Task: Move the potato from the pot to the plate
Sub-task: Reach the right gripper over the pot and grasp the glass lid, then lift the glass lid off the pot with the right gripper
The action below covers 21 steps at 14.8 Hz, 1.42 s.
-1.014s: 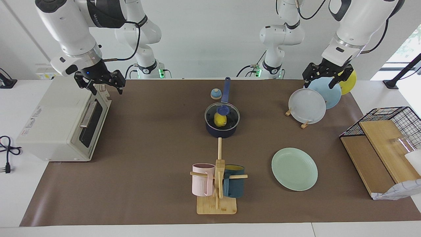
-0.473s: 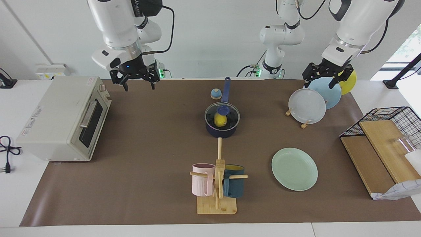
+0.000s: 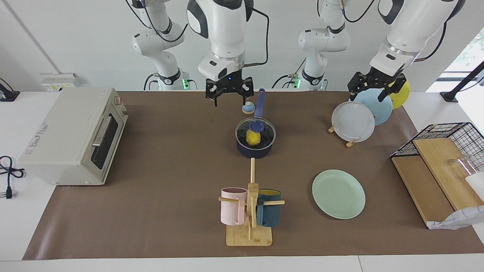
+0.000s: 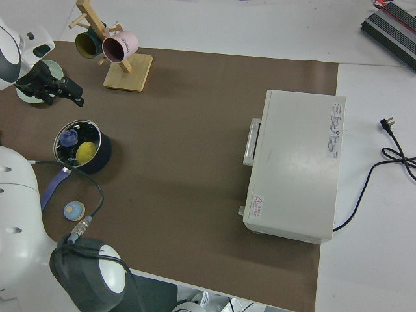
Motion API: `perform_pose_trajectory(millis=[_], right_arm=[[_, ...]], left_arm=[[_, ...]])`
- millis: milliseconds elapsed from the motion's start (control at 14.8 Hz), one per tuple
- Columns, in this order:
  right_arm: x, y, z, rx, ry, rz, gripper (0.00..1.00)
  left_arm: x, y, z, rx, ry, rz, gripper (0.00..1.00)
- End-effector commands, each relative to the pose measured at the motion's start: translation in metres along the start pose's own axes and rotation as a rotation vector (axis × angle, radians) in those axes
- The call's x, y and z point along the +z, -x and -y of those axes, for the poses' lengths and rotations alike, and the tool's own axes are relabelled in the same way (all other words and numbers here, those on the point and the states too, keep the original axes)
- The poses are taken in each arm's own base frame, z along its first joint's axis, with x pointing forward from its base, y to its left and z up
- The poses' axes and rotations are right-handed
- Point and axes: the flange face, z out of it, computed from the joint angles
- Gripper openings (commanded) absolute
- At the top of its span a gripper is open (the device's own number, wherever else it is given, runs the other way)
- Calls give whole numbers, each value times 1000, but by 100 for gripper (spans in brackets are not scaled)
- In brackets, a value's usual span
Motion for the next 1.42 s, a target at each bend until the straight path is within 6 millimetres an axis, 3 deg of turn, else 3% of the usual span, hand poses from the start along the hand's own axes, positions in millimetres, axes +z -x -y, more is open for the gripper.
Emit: perform_pose_trajectory(millis=[0, 135, 271, 406, 541, 1353], right_arm=[[59, 15, 18, 13, -33, -25, 100], [89, 37, 28, -8, -66, -65, 100], [110, 43, 38, -23, -66, -65, 100], [138, 58, 68, -57, -40, -46, 100], [153, 61, 78, -57, -26, -60, 100], [150, 49, 75, -88, -13, -124, 96]], left_arm=[[1, 4, 0, 0, -11, -10, 100], [0, 5, 0, 3, -11, -11, 100], [1, 4, -1, 4, -11, -10, 100], [0, 5, -1, 3, -11, -11, 100], [1, 5, -2, 3, -11, -10, 100], [15, 18, -2, -10, -12, 22, 100]])
